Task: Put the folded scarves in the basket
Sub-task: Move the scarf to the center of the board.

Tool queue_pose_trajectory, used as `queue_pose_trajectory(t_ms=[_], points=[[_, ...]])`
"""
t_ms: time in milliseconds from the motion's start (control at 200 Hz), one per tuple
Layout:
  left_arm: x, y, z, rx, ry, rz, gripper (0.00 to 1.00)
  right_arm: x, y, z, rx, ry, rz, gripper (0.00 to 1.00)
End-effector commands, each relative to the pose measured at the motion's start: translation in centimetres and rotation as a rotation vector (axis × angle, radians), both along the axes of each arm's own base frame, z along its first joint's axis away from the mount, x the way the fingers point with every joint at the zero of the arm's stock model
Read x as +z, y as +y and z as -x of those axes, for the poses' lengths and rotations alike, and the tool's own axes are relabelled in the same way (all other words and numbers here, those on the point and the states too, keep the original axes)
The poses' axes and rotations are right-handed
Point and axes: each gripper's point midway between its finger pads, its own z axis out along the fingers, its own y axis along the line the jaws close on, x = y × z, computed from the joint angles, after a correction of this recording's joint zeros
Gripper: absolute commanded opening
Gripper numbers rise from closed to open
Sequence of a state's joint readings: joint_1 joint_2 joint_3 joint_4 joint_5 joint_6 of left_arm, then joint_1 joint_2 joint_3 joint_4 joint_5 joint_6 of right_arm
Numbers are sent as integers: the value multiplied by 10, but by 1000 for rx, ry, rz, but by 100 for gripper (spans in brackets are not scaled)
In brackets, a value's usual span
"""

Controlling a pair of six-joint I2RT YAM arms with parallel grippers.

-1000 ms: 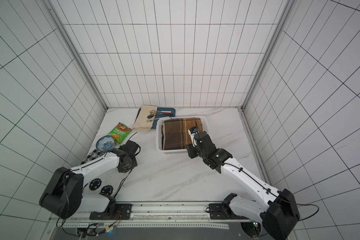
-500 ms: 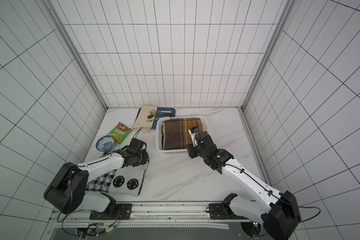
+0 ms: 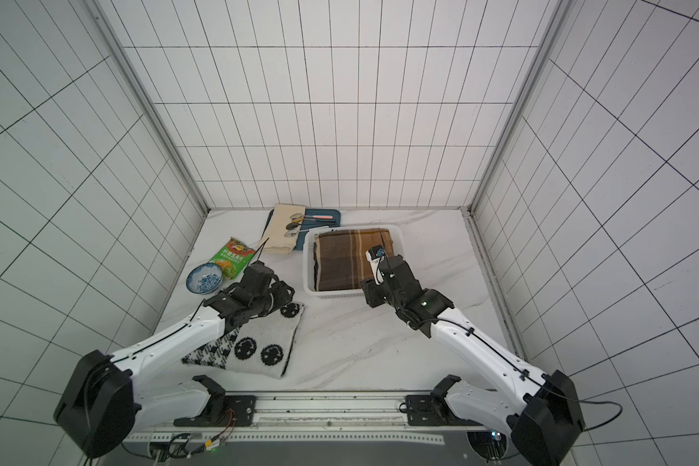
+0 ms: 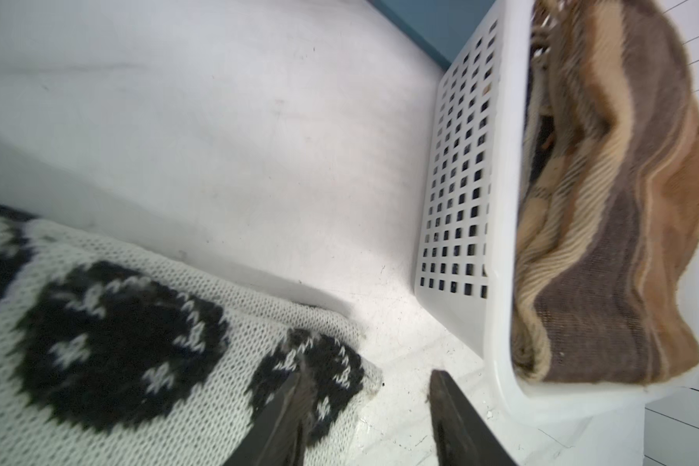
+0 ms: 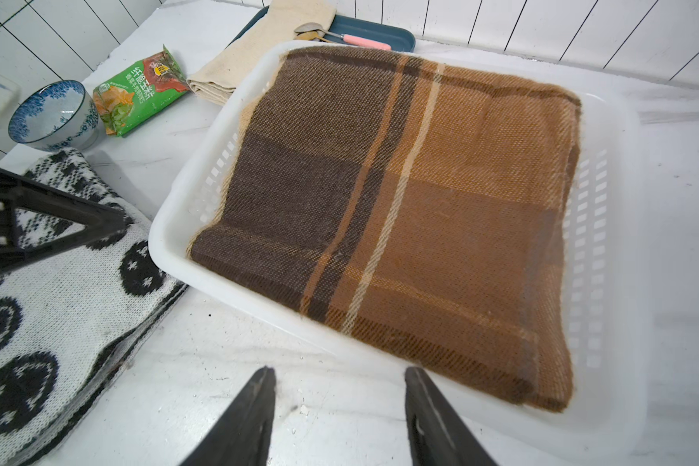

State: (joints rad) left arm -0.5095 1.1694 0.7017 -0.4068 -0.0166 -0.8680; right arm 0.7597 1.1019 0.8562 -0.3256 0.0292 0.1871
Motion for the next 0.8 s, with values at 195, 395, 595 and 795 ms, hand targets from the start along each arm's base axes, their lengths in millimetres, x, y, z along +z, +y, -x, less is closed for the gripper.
queue_pose_trajectory(t_ms=[195, 395, 595, 795], points=[[-36, 25, 29, -62, 26, -138, 51, 2, 29, 36, 158, 103, -156, 55], [-45, 12, 37, -111, 29, -51, 35, -24, 57, 65, 229, 205, -186, 55], [-48, 18, 29, -132, -21, -107, 33, -55, 103, 101, 309, 302, -188, 57], [-51, 20, 29, -162, -31, -100, 31, -79, 151, 116, 327, 306, -185, 58]])
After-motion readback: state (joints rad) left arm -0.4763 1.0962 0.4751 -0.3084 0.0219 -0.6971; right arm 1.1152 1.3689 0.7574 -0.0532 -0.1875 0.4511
